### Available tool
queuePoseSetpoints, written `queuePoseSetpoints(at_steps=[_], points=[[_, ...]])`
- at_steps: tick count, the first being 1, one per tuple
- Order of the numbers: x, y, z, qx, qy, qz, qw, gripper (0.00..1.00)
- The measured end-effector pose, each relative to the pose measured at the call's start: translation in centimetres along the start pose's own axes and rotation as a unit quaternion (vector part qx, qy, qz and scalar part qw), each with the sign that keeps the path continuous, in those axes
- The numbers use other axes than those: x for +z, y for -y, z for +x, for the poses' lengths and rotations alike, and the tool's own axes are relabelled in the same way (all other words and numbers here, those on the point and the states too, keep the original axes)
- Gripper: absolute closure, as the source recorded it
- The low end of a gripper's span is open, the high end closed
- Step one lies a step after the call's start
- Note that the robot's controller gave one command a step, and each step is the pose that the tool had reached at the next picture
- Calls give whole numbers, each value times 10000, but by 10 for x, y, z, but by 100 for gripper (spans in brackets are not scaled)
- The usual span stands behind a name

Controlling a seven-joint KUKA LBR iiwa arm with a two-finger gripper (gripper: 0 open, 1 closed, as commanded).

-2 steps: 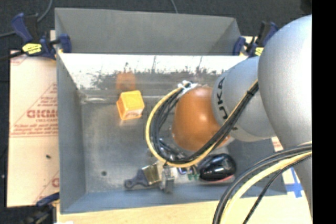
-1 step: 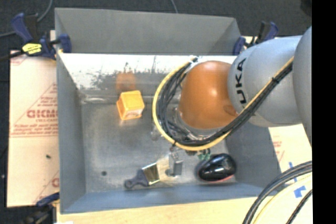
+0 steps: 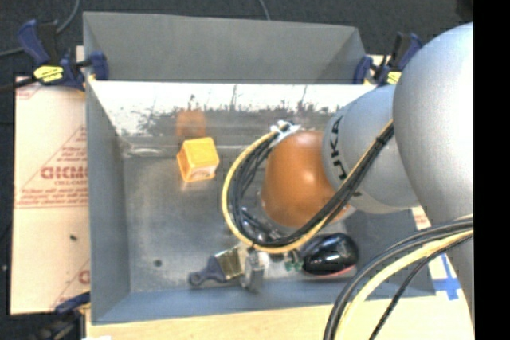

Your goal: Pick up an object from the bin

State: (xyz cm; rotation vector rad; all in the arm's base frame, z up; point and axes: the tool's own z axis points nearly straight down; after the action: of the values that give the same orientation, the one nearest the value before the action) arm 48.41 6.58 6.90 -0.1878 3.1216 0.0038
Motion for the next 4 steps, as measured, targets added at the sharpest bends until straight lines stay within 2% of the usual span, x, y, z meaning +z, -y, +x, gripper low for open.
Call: queuePoseSetpoints(at_steps=[1, 2, 4], points=[[-4, -14, 2, -1569, 42, 13, 9876, 0], [-2, -18, 7, 484, 4, -2, 9988, 100], [-3, -18, 7, 479, 7, 0, 9989, 100]])
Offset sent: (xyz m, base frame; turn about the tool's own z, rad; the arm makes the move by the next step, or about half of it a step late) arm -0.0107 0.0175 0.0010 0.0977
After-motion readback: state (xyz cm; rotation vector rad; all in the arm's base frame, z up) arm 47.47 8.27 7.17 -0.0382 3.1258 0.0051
